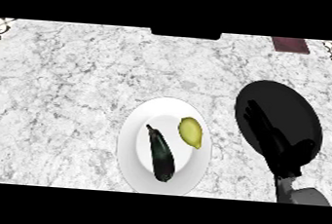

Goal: Pick the eggplant from the plate and place it in the pan

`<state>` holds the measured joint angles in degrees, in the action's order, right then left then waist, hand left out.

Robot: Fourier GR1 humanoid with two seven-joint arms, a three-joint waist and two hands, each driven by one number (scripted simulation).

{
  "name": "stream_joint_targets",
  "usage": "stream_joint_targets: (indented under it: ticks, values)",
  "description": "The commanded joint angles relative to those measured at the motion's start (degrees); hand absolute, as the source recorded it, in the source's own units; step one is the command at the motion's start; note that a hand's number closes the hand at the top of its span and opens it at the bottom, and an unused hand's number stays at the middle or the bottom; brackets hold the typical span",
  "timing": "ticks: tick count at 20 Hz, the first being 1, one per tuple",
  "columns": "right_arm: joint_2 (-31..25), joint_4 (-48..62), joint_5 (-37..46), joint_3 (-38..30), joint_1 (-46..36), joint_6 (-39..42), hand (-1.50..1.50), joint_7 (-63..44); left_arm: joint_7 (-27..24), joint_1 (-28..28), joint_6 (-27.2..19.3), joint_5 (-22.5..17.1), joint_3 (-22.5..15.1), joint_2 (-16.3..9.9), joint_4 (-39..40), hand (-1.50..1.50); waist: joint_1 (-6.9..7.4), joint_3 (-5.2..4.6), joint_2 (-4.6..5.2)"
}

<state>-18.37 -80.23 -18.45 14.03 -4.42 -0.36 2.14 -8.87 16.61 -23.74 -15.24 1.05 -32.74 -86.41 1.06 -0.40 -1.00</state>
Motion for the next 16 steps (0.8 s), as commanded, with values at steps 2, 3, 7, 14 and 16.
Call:
stream_joint_targets:
  ticks: [2,3,7,14,16]
  values:
    - [5.2,-1.7,-0.6,1.5,-2.7,-4.2,1.50,-6.5,4.1,-5.5,0.5,-2.7,-2.7,5.8,1.5,0.00,-0.50,0.33,0.99]
    - [6.9,-2.1,0.2,3.5,-0.9,-5.9,1.50,-7.4,5.6,-9.4,0.8,-4.2,-4.7,8.7,1.9,0.00,-0.01,0.26,0.91]
    - [6.1,-3.6,8.7,12.8,-7.4,-5.7,1.50,-11.9,11.1,-13.3,4.1,-9.0,-10.9,17.0,8.8,0.00,0.49,-0.27,1.35]
    - [13.0,-12.8,33.9,24.8,2.3,-35.3,-1.50,-19.4,12.0,-17.3,2.5,-9.0,-12.5,19.7,8.1,0.00,-2.89,-0.03,-0.21]
    - [11.6,-15.0,40.9,27.6,3.1,-37.8,-1.50,-26.6,11.2,-18.8,4.1,-9.7,-11.1,18.1,7.8,0.00,-2.40,0.00,-0.01]
